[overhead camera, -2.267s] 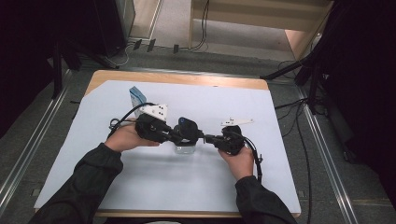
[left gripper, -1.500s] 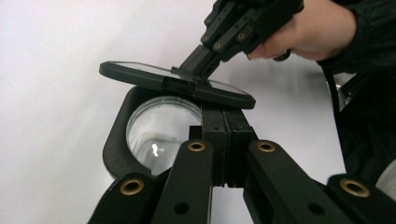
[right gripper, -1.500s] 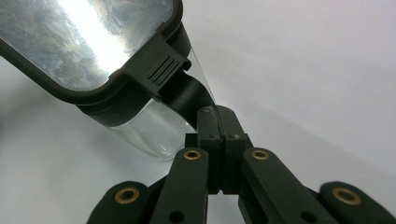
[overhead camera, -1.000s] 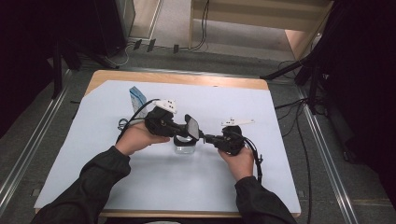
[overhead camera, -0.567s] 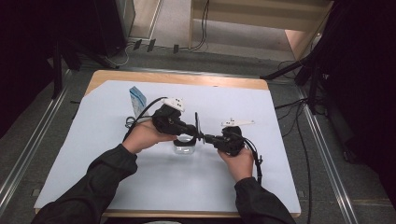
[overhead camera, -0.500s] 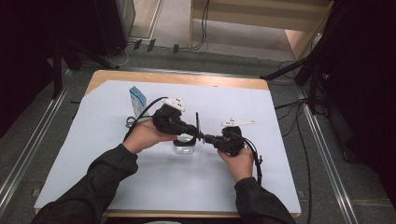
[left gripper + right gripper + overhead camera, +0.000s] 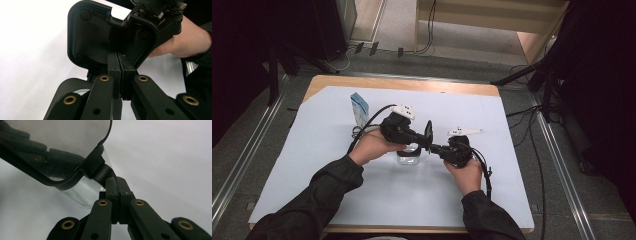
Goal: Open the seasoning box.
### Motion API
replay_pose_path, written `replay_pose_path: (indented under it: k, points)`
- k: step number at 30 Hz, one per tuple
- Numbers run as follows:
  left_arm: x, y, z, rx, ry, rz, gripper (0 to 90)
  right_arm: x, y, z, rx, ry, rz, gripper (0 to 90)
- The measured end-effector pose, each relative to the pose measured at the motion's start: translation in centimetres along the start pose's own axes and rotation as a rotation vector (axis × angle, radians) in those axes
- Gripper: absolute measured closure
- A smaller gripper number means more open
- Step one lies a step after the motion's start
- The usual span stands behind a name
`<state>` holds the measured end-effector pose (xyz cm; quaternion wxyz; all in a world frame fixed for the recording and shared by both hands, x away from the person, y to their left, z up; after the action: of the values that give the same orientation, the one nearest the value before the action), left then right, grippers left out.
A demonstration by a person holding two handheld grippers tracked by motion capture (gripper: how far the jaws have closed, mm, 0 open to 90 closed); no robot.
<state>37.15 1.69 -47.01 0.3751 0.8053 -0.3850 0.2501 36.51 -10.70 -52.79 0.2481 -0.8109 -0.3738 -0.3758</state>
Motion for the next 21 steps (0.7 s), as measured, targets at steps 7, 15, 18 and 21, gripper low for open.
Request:
replay_pose_path:
  k: [7, 15, 18, 21]
  points:
    - [-0.21, -0.25, 0.35, -0.003, -0.013, -0.007, 89.3, 0.01, -0.04, -0.03, -0.001, -0.001, -0.001, 90.0]
    - [-0.18, -0.26, 0.52, -0.009, -0.005, -0.011, 88.5, 0.03, -0.05, -0.07, -0.003, -0.002, -0.007, 90.0]
    - [-0.18, -0.23, 0.59, -0.012, -0.004, -0.008, 89.4, 0.04, -0.06, -0.07, -0.003, -0.001, -0.007, 90.0]
    - [-0.17, -0.15, 0.72, -0.009, -0.004, -0.002, 89.9, 0.04, -0.06, -0.09, -0.005, -0.001, -0.011, 90.0]
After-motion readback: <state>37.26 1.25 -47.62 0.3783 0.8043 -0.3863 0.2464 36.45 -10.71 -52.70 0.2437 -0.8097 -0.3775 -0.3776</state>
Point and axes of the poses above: each handheld gripper's, and its own axes: z roughly forward along the jaws, x roughly out of its top, y roughly to its right, the point moved 7 cm from there along z, roughly forward along the jaws, and after that the axes turned 14 degrees about -z, right-handed, at the moved point
